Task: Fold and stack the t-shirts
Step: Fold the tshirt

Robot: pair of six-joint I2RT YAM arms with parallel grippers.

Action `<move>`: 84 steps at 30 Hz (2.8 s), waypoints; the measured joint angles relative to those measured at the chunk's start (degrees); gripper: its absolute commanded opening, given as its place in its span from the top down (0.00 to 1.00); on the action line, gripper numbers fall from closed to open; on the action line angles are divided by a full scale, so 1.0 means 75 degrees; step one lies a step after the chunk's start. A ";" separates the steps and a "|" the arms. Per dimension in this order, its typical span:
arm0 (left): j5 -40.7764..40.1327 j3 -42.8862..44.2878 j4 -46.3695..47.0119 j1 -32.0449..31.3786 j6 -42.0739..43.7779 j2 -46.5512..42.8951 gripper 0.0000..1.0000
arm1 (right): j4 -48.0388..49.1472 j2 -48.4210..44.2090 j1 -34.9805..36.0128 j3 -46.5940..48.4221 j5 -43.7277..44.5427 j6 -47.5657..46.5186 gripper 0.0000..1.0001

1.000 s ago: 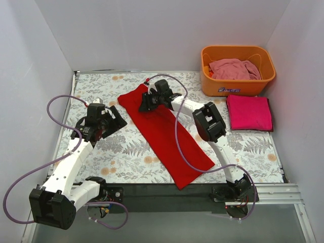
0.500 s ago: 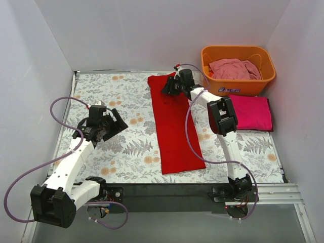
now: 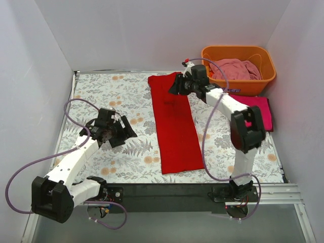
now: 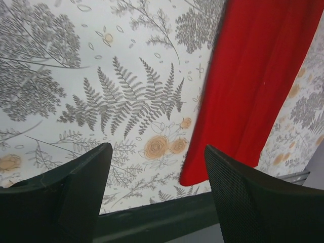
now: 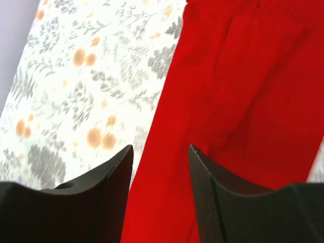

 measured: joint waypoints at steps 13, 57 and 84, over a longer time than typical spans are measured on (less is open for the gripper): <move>0.0166 -0.0073 -0.0102 -0.2413 -0.1361 0.1276 0.34 | -0.2757 -0.5960 0.0283 -0.6210 0.1174 -0.0580 0.47; 0.0175 0.1454 -0.0353 -0.4986 -0.2291 0.4704 0.69 | -0.4001 -0.6580 0.0446 -0.8341 0.0469 -0.0122 0.99; 0.0449 0.1996 -0.1011 -0.5257 -0.2509 0.5365 0.95 | -0.3934 -0.6601 0.0638 -0.8358 0.0440 -0.0128 0.99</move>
